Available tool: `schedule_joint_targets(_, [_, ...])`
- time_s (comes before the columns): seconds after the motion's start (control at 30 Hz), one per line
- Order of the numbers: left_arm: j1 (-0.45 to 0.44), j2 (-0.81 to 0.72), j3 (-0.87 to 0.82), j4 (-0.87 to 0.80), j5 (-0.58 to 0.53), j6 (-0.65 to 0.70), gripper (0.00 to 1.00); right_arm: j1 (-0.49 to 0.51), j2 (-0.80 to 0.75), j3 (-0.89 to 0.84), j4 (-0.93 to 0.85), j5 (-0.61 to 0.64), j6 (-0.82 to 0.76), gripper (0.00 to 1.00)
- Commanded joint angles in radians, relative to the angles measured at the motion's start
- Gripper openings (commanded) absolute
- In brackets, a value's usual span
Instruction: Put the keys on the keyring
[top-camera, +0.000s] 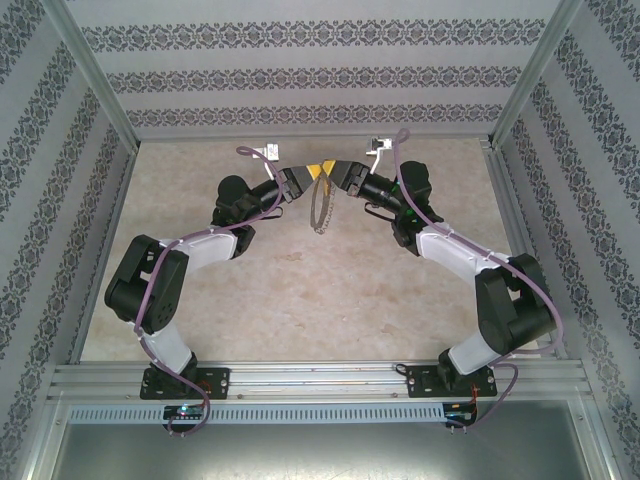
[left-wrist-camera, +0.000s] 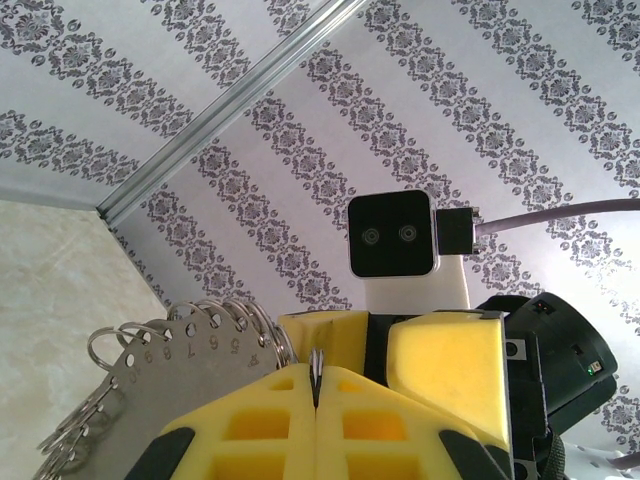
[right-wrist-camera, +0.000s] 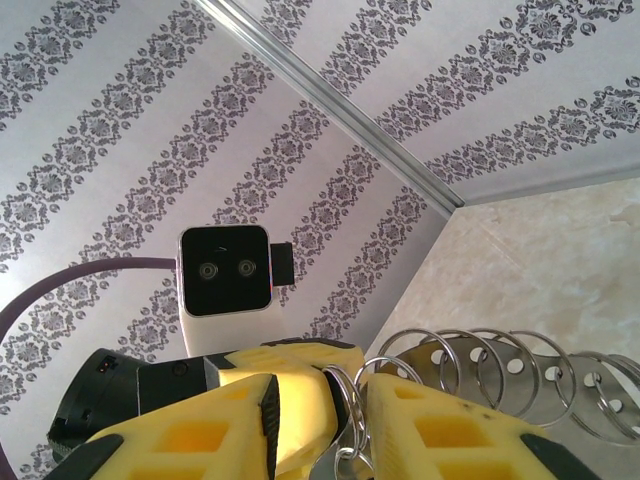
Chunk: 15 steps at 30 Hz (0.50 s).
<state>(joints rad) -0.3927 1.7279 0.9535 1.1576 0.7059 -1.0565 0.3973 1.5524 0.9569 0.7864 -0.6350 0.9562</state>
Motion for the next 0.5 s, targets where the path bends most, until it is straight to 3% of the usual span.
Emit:
schedule_joint_targets(0.0, [-0.011, 0.001, 0.001, 0.098, 0.008, -0.007, 0.0, 0.012, 0.01, 0.01, 0.053, -0.015, 0.009, 0.31])
schedule_joint_targets(0.2, [-0.011, 0.004, 0.004, 0.096, 0.009, -0.007, 0.0, 0.011, 0.009, 0.0, 0.057, -0.016, 0.009, 0.31])
schedule_joint_targets(0.47, [-0.014, 0.012, 0.01, 0.097, 0.007, -0.007, 0.0, 0.017, 0.018, 0.0, 0.07, -0.035, 0.016, 0.23])
